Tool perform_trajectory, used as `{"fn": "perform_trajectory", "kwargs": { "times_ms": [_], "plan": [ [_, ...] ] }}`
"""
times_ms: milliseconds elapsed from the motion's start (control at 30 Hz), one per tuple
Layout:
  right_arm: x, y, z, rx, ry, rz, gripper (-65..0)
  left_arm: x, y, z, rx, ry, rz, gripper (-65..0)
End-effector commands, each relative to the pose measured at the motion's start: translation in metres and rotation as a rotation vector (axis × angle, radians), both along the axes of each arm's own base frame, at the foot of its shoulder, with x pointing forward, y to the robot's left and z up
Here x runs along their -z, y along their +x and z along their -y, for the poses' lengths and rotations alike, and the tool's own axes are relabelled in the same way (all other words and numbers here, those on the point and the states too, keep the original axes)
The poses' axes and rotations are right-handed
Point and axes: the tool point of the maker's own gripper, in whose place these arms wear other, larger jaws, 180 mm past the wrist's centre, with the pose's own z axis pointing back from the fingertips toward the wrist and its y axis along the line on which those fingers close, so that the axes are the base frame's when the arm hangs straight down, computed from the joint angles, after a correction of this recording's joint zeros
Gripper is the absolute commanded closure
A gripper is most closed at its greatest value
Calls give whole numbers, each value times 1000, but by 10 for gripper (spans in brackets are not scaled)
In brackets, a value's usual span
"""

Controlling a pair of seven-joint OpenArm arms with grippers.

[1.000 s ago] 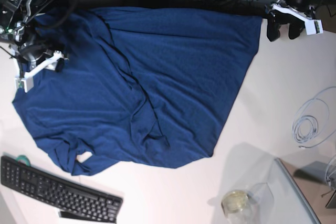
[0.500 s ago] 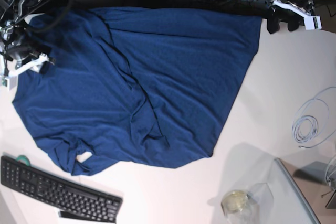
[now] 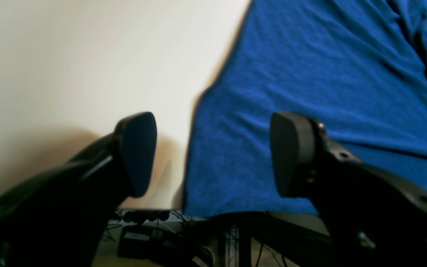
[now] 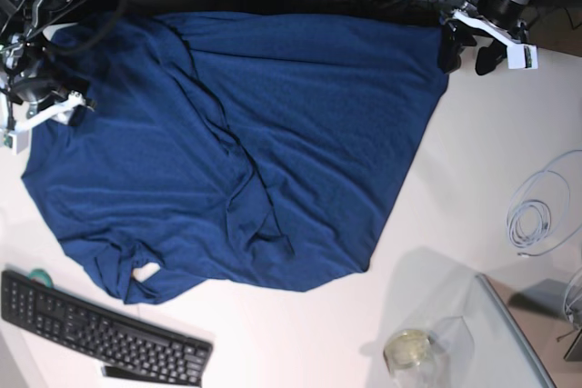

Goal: Layout the t-shirt on the table in an organized manner, then fold the t-shirt properly
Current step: 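Regrasp the shirt edge with both grippers and pull it taut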

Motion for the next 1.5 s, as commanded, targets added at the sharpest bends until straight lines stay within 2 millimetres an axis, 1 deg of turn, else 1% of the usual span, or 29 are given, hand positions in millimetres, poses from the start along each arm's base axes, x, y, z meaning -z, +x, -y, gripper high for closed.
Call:
{"fn": "perform_trajectory", "kwargs": {
  "times_ms": [0,100,367,467,633,733,833,867,900,967,1067,1100,1200,1333,1467],
  "plan": [
    [-9,6,4,-5,-18,37,-314,-10,4,-4,2,6,39,-456],
    [-9,1,5,-5,-25,31,-314,-10,4,-4,2,6,36,-456],
    [-9,0,6,-3,-25,30,-314,-9,3,-5,4,9,31,-456],
    [-9,0,6,-3,-25,30,-314,-4,0,-9,34,28,-26,-456],
    [-9,0,6,-4,-27,30,-314,-4,9,-15,78,61,-60,-456],
    [-9,0,7,-6,-28,30,-314,0,8,-6,156,68,-85,-456],
    [-9,-1,8,-6,-31,28,-315,6,4,9,224,57,-114,-456],
    [-8,-2,8,-7,-32,23,-315,7,4,11,235,58,-117,-456],
    [-7,-5,9,-7,-33,15,-315,7,4,12,239,56,-116,-456],
    [-7,-5,9,-9,-35,16,-315,8,5,12,236,52,-118,-456],
    [-7,-5,9,-9,-37,16,-315,16,2,12,224,39,-134,-456],
    [-7,-5,9,-9,-37,16,-315,17,4,10,218,37,-134,-456],
    [-7,-5,9,-9,-37,16,-315,24,1,5,197,29,-154,-456],
    [-7,-5,9,-9,-37,16,-315,24,0,4,195,30,-157,-456],
    [-7,-5,9,-9,-37,16,-315,31,-2,1,182,21,-173,-456]
  ]
}}
